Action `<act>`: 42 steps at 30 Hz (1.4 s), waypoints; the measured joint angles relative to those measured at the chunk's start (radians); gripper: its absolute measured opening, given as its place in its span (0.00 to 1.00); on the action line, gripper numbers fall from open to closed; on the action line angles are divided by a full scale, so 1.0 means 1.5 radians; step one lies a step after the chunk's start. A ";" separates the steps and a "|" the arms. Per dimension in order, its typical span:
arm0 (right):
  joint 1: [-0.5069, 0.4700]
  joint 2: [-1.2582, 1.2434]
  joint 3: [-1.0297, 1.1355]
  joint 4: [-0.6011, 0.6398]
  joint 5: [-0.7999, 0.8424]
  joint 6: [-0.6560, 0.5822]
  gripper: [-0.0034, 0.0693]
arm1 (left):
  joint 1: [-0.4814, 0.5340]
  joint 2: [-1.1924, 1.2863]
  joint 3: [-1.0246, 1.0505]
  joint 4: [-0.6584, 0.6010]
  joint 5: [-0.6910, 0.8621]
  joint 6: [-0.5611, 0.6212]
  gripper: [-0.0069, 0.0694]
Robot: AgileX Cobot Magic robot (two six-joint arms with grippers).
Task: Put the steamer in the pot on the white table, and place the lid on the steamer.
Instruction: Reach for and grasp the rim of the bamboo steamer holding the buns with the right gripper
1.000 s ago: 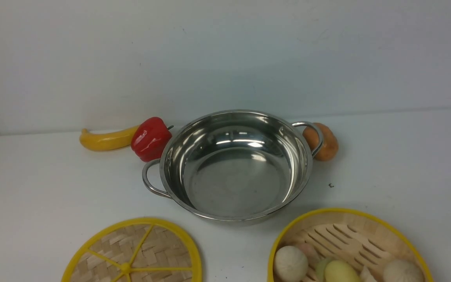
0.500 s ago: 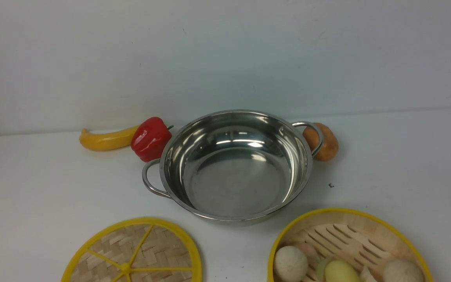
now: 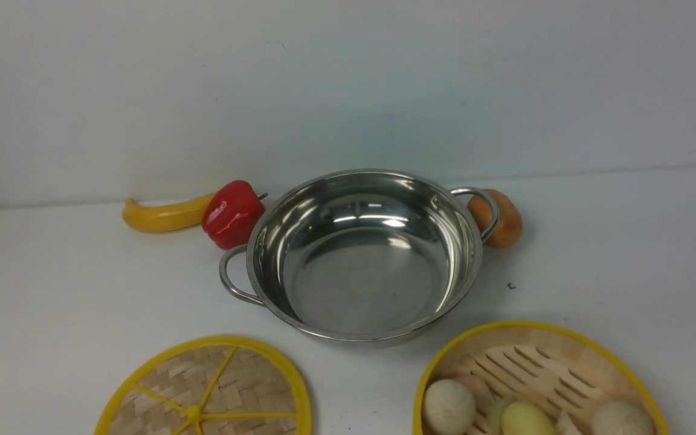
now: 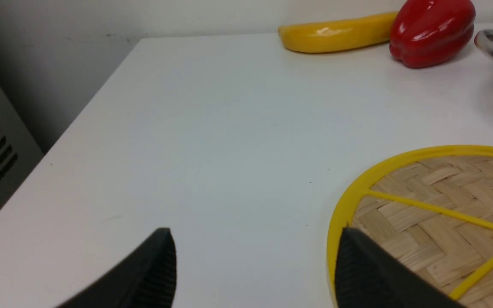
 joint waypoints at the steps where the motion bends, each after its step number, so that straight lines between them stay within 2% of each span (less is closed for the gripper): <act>1: 0.000 0.027 -0.016 0.002 0.009 -0.021 0.39 | 0.000 0.000 0.000 0.000 0.000 0.000 0.70; 6: 0.000 0.144 -0.081 0.008 0.023 -0.089 0.39 | 0.000 0.000 0.000 0.000 0.000 0.000 0.70; 13: 0.000 0.298 -0.143 0.043 0.045 -0.097 0.39 | 0.000 0.000 0.000 0.000 0.000 0.000 0.70; 20: 0.000 0.436 -0.207 0.046 0.112 -0.098 0.39 | 0.000 0.000 0.000 0.000 0.000 0.000 0.70; 24: 0.000 0.471 -0.228 0.042 0.114 -0.101 0.40 | 0.000 0.000 0.000 0.000 0.000 0.000 0.70; 29: 0.011 0.510 -0.241 0.017 0.093 -0.102 0.46 | 0.000 0.000 0.000 0.000 0.000 0.000 0.70; 32: 0.048 0.546 -0.256 -0.021 0.086 -0.100 0.51 | 0.000 0.000 0.000 0.000 0.000 0.000 0.70; 36: 0.090 0.576 -0.278 -0.084 0.079 -0.063 0.51 | 0.000 0.000 0.000 0.000 0.000 0.000 0.70; 42: 0.101 0.582 -0.291 -0.136 0.053 -0.020 0.49 | 0.000 0.000 0.000 0.000 0.000 0.000 0.70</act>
